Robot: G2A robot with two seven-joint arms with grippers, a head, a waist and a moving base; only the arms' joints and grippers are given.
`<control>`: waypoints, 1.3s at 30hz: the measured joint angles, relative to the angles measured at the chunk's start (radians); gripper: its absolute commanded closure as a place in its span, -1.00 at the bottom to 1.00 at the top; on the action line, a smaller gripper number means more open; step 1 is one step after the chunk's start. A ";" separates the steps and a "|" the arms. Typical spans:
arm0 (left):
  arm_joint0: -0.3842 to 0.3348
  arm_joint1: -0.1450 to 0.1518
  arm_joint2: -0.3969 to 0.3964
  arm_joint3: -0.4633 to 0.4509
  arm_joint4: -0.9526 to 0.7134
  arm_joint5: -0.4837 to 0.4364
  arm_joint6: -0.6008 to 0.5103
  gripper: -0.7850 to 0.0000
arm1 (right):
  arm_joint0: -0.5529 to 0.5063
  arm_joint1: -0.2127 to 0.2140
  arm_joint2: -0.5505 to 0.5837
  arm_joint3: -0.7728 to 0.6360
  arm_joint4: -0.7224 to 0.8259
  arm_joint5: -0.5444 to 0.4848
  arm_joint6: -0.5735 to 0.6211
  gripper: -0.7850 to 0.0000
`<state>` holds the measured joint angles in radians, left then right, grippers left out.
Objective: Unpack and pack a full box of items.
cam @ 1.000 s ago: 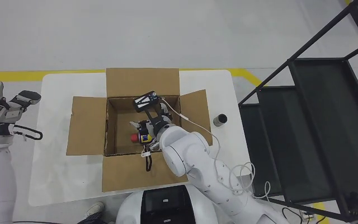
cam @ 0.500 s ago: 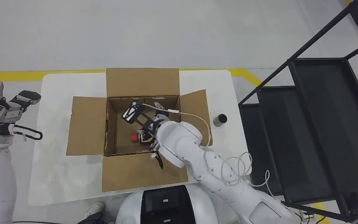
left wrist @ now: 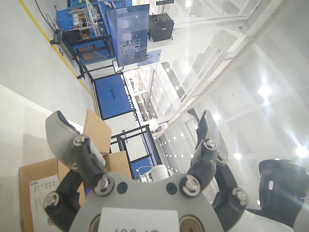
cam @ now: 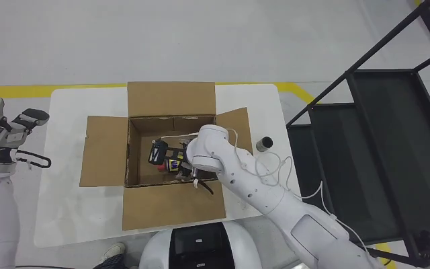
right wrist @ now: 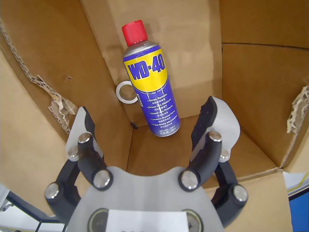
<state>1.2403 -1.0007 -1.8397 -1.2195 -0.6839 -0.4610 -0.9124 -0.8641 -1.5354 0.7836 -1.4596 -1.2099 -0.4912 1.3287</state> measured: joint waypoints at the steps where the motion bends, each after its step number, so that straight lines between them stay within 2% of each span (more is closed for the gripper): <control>1: 0.000 0.000 0.000 0.000 0.000 0.000 0.000 -1.00 | 0.000 0.000 0.000 0.000 0.000 0.000 0.000 -1.00; 10: 0.000 0.000 0.000 0.000 0.000 0.000 0.000 -1.00 | 0.003 0.000 -0.006 0.009 -0.009 0.002 0.003 -1.00; 13: 0.000 0.000 0.000 0.000 0.000 0.000 0.000 -1.00 | 0.041 -0.005 -0.044 0.065 -0.024 -0.001 -0.001 -1.00; 19: 0.000 0.000 0.000 0.000 0.000 0.000 0.000 -1.00 | 0.144 -0.014 -0.107 0.204 0.054 -0.027 -0.027 -1.00; 26: 0.000 0.000 0.000 0.000 0.000 0.000 0.000 -1.00 | 0.211 -0.032 -0.180 0.346 0.123 -0.051 -0.051 -1.00; 32: 0.000 0.000 0.000 0.000 0.000 0.000 0.000 -1.00 | 0.244 -0.055 -0.218 0.436 0.130 -0.052 -0.081 -0.87; 35: 0.000 0.000 0.000 0.000 0.000 0.000 0.000 -1.00 | 0.256 -0.068 -0.236 0.475 0.134 -0.052 -0.098 -0.90; 37: 0.000 0.000 0.000 0.000 0.000 0.000 0.000 -1.00 | 0.264 -0.077 -0.248 0.504 0.139 -0.054 -0.112 -1.00; 39: 0.000 0.000 0.000 0.000 0.000 0.000 0.000 -1.00 | 0.272 -0.087 -0.258 0.530 0.144 -0.055 -0.127 -0.98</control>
<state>1.2403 -1.0007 -1.8397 -1.2195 -0.6839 -0.4610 -0.9124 -0.5919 -1.6219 0.5260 -0.9292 -1.0662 -0.5467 1.2012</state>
